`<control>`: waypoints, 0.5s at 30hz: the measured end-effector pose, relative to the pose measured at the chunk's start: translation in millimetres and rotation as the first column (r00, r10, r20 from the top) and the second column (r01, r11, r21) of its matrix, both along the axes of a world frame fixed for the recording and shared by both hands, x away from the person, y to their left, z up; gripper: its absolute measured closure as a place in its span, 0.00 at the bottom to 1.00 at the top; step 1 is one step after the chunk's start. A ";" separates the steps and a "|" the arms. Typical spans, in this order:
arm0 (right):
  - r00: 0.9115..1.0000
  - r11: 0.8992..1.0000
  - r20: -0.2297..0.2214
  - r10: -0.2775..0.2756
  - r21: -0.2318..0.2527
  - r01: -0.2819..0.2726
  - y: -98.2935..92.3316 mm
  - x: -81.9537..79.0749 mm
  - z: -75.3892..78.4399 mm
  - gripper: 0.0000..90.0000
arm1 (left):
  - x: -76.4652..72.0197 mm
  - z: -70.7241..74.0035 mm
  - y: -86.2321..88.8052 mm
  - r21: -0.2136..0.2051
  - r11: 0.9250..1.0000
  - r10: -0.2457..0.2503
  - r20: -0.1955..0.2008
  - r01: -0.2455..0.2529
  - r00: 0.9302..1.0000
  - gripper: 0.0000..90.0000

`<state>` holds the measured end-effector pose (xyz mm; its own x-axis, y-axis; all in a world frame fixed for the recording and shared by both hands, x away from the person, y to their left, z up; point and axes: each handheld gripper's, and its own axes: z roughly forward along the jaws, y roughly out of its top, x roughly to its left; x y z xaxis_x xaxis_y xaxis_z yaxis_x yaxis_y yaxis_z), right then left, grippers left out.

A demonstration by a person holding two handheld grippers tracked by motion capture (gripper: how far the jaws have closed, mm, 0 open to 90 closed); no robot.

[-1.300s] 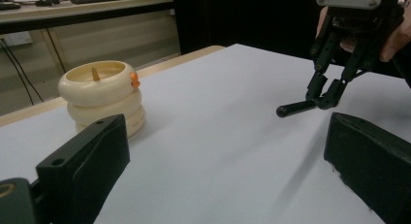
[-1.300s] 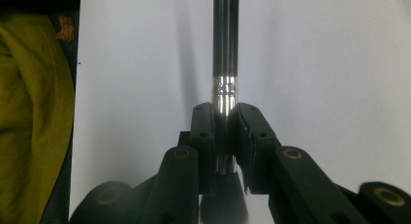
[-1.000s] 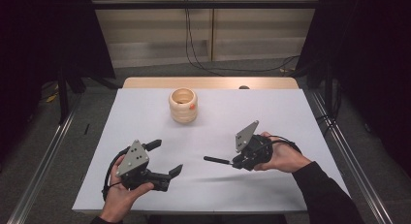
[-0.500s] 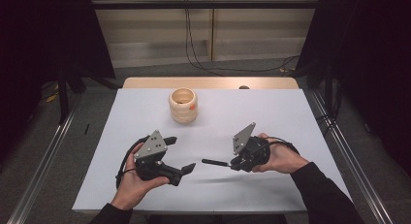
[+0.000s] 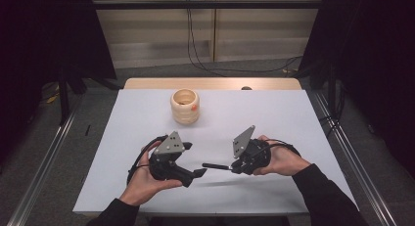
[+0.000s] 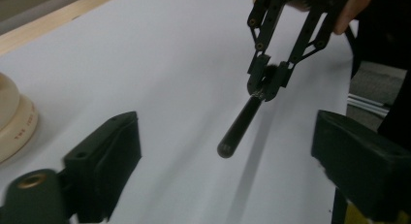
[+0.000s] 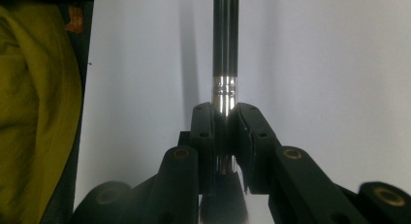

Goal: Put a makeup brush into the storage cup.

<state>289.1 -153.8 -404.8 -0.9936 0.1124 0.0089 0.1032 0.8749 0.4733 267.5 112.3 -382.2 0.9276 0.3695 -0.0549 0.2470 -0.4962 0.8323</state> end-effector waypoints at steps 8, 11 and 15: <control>1.000 1.000 -0.002 0.021 -0.014 -0.021 6.0 -2.1 1.0 0.87 | 6.8 -2.8 -12.3 0.069 0.994 -0.082 -0.063 0.086 0.995 0.24; 1.000 0.999 0.000 0.025 -0.023 -0.025 8.0 -2.3 0.8 0.87 | 9.0 -4.2 -18.9 0.120 0.985 -0.114 -0.062 0.121 0.992 0.28; 0.999 0.999 0.003 0.034 -0.023 -0.034 9.5 -2.3 -0.1 0.87 | 13.8 -7.3 -26.8 0.159 0.975 -0.144 -0.090 0.157 0.986 0.28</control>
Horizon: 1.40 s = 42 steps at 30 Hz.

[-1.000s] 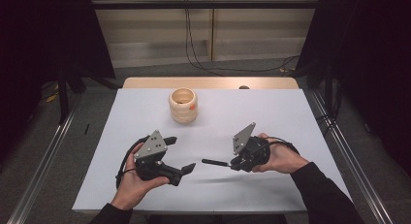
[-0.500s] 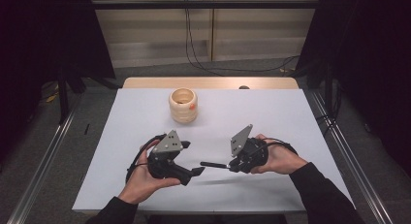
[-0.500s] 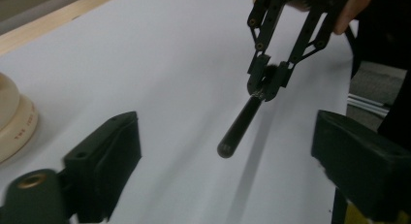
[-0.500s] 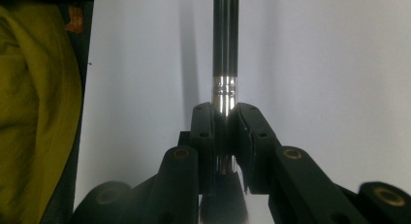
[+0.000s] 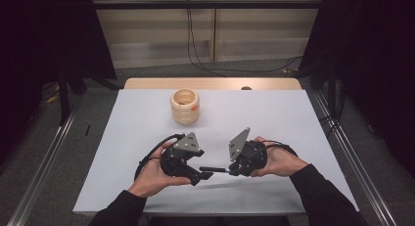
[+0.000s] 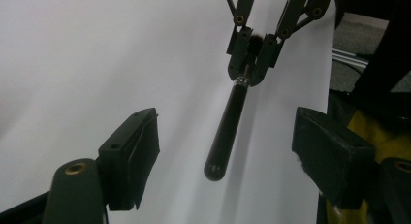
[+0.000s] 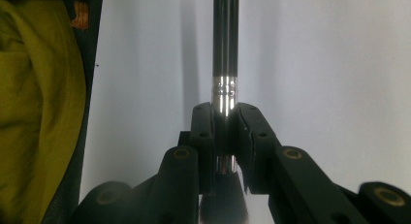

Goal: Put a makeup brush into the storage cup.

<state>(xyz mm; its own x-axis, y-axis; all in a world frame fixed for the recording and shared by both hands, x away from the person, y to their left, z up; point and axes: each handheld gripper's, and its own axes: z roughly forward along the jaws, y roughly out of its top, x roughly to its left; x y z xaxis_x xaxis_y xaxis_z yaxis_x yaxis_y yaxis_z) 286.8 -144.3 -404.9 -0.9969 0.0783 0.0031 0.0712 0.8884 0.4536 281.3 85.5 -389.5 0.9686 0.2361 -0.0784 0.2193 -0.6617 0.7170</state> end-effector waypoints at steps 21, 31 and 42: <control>1.000 1.000 -0.012 0.019 -0.004 -0.019 3.6 -1.0 -5.6 0.87 | 3.1 -17.9 -23.0 0.172 0.980 -0.091 -0.041 0.096 0.995 0.54; 0.999 0.999 -0.014 0.037 0.000 -0.037 6.5 -1.3 -8.8 0.87 | 1.0 -20.5 -31.9 0.163 0.979 -0.115 -0.072 0.125 0.991 0.62; 0.999 0.999 -0.025 0.046 0.002 -0.046 8.0 -3.2 -9.8 0.87 | 1.6 -26.5 -34.0 0.184 0.974 -0.124 -0.072 0.135 0.990 0.80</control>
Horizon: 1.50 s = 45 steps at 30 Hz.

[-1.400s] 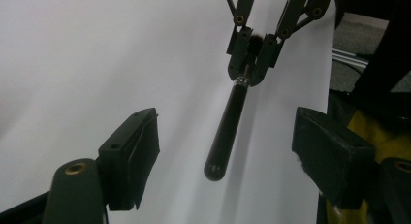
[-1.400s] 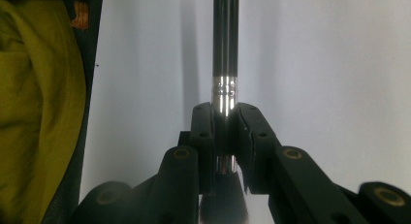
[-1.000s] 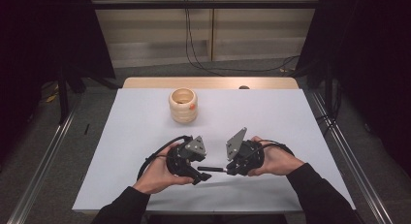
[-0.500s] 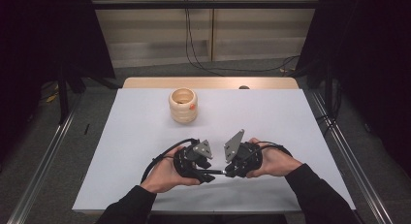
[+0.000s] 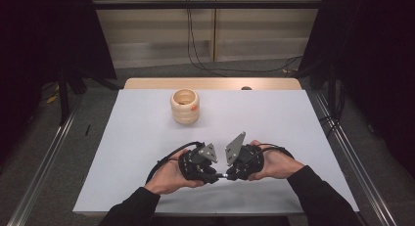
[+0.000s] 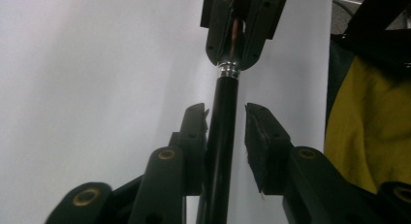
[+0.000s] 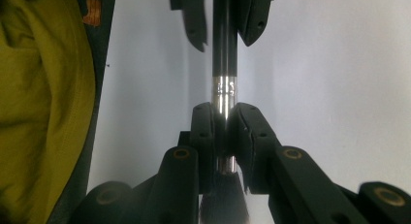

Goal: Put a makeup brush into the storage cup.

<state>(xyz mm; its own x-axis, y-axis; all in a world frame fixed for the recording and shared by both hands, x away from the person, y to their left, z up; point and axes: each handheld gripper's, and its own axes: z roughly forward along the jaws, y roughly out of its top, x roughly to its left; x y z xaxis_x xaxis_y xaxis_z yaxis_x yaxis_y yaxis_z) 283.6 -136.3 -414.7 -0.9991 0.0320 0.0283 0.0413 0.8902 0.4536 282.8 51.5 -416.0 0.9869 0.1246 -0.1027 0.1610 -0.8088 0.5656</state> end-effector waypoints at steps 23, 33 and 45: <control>0.999 0.999 -0.019 0.027 0.028 -0.027 -2.9 0.2 0.3 0.86 | -1.8 -2.0 0.5 -0.027 0.999 -0.030 -0.022 0.029 0.999 0.88; 0.999 0.998 -0.037 0.006 0.066 -0.003 -7.6 2.9 1.1 0.78 | -1.1 0.5 3.3 -0.072 0.997 -0.018 -0.044 0.015 0.999 0.89; 0.998 0.988 -0.023 -0.059 0.139 0.061 -18.3 6.8 5.5 0.46 | -0.1 1.2 10.3 -0.105 0.994 0.023 -0.042 -0.028 0.999 0.89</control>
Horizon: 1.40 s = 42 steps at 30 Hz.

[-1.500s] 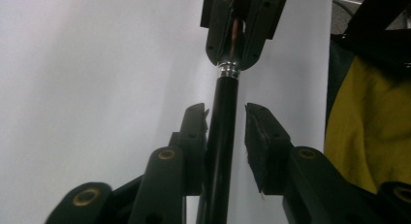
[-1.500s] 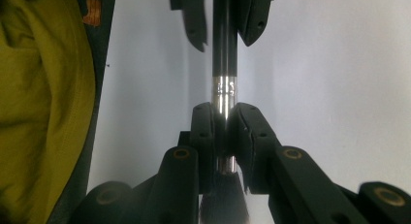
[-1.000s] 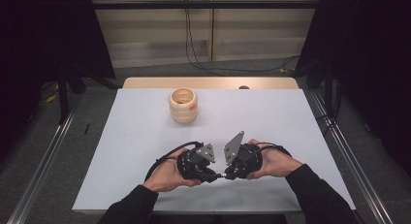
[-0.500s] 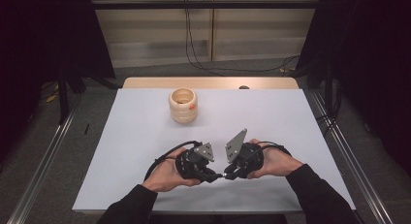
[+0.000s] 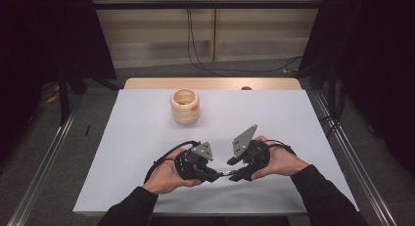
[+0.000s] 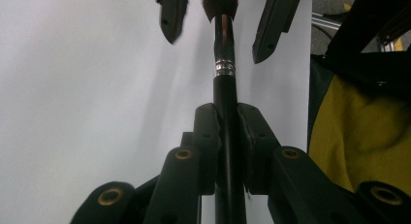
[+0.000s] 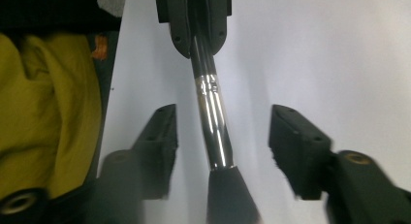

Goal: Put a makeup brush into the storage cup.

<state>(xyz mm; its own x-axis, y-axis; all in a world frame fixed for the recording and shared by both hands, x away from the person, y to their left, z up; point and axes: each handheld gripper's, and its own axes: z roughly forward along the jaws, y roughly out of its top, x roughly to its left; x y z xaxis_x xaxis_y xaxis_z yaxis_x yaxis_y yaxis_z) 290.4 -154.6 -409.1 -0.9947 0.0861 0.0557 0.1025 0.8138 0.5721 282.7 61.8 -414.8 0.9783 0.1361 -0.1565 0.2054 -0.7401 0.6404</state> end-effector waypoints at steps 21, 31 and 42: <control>0.986 0.974 -0.023 -0.163 0.156 0.165 -19.6 2.1 0.5 0.08 | -5.0 3.7 13.1 -0.067 0.997 0.048 -0.010 -0.049 0.999 0.88; 0.975 0.936 -0.035 -0.221 0.274 0.222 -34.8 3.4 1.7 0.08 | -6.5 3.8 21.1 -0.108 0.988 0.108 0.003 -0.107 0.994 0.88; 0.971 0.907 -0.039 -0.235 0.352 0.233 -44.4 -4.1 1.8 0.08 | -10.8 3.4 21.2 -0.167 0.979 0.118 0.002 -0.116 0.993 0.88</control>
